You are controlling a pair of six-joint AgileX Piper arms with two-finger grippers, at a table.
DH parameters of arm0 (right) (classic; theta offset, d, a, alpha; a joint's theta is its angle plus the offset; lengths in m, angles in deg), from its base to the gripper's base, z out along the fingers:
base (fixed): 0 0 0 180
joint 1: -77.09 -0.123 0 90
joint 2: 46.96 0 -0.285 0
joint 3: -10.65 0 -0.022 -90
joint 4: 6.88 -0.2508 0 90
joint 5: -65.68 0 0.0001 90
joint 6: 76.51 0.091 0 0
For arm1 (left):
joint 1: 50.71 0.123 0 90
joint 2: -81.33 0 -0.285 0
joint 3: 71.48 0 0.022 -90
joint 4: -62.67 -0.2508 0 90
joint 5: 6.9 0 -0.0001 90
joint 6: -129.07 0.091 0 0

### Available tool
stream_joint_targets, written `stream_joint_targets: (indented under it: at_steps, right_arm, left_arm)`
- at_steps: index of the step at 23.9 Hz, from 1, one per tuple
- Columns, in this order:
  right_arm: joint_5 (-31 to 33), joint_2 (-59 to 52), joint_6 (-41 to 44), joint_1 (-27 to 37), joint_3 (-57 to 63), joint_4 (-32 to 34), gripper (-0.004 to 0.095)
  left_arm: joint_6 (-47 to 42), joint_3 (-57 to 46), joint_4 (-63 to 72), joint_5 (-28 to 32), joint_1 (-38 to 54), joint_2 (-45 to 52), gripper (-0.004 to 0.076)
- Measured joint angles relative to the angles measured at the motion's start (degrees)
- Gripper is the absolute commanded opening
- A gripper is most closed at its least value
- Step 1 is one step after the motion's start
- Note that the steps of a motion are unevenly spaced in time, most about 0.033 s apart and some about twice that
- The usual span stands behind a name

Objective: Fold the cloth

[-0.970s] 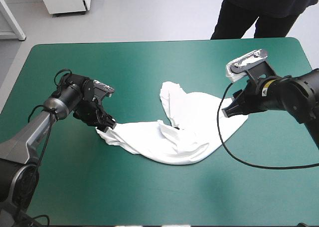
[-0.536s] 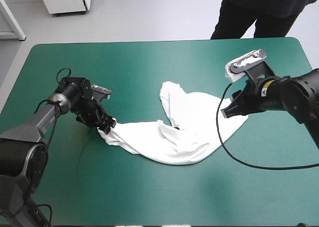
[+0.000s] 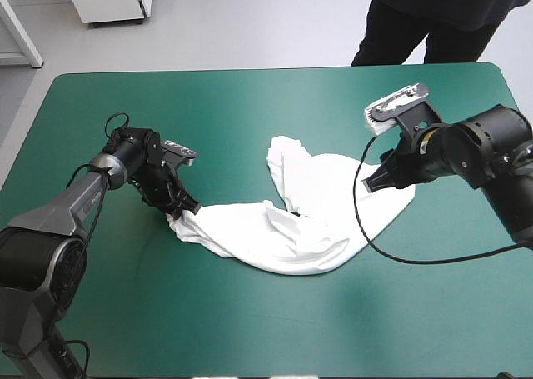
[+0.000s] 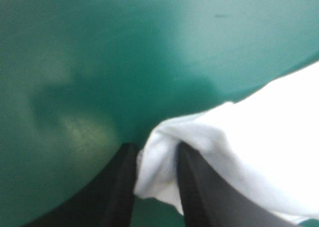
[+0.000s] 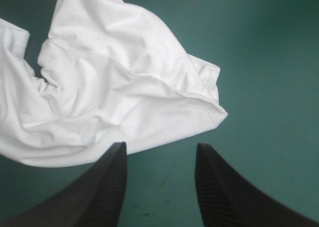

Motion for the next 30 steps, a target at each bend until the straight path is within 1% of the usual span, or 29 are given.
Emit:
stream_joint_targets:
  at_steps: [2, 4, 5, 8, 11, 13, 17, 20, 27, 30]
  right_arm:
    - [-0.02, 2.30, 0.07, 0.00, 0.00, 2.30, 0.0415]
    - [-0.41, 5.03, 1.28, 0.00, 0.00, 5.04, 0.0415]
    - [-0.71, 7.08, 1.77, 0.00, 0.00, 6.31, 0.0415]
    - [-1.69, 10.82, 2.09, 1.27, 0.00, 6.55, 0.0446]
    - [-2.81, 14.16, 2.09, 5.24, 0.00, 6.19, 0.0472]
    - [-3.44, 15.86, 2.09, 8.86, 0.00, 4.59, 0.0472]
    - [-5.43, 19.99, 0.11, 17.44, 0.14, -0.84, 0.0472]
    - [-6.68, 24.23, -2.48, 21.36, 1.85, -4.40, 0.0472]
    - [-7.99, 32.26, -5.25, 21.95, 2.35, -10.19, 0.0472]
    - [-8.51, 34.54, -5.53, 21.95, 2.35, -11.25, 0.0472]
  left_arm:
    - [0.00, 0.14, 0.79, 0.35, -0.81, -0.06, 0.0053]
    - [0.00, 0.14, 1.52, 0.48, -1.16, -0.06, -0.0016]
    - [0.64, 0.16, 2.33, 0.48, -1.23, -0.06, -0.0022]
    - [1.86, 0.16, 3.94, 0.48, -1.23, -0.06, -0.0022]
    - [2.19, 0.16, 5.44, 0.12, -1.27, -0.06, -0.0022]
    - [2.19, 0.16, 6.07, 0.07, -1.27, -0.06, -0.0022]
    - [3.57, 0.16, 9.17, -0.24, -1.45, -0.17, -0.0022]
    - [3.99, 0.16, 10.24, -0.28, -1.51, -0.36, -0.0022]
    - [4.44, 0.16, 10.61, -0.46, -1.51, -0.36, -0.0022]
    - [4.45, 0.16, 10.61, -0.59, -1.51, -0.38, -0.0022]
